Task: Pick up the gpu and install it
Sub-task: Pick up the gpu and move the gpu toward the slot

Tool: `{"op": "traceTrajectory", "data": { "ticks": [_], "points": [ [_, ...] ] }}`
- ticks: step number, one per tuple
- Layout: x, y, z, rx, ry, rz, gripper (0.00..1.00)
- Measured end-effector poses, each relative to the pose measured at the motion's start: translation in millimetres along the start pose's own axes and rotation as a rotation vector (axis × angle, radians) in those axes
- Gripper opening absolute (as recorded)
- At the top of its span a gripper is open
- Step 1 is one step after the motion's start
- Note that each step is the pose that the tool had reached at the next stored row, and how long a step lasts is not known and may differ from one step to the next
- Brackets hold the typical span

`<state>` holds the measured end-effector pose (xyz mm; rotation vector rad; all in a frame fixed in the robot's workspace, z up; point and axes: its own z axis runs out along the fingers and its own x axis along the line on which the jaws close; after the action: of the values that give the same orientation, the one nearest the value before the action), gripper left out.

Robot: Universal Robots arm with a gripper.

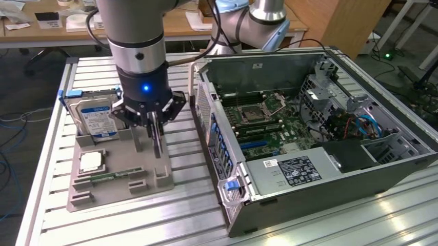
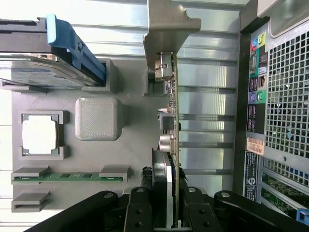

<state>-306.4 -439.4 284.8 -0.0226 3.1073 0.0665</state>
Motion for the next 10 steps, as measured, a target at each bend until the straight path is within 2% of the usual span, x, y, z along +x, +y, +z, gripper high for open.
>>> {"op": "traceTrajectory", "data": {
  "ticks": [10],
  "points": [
    [-0.4, 0.5, -12.1, 0.0000, 0.0000, 0.000, 0.28]
  ]
}}
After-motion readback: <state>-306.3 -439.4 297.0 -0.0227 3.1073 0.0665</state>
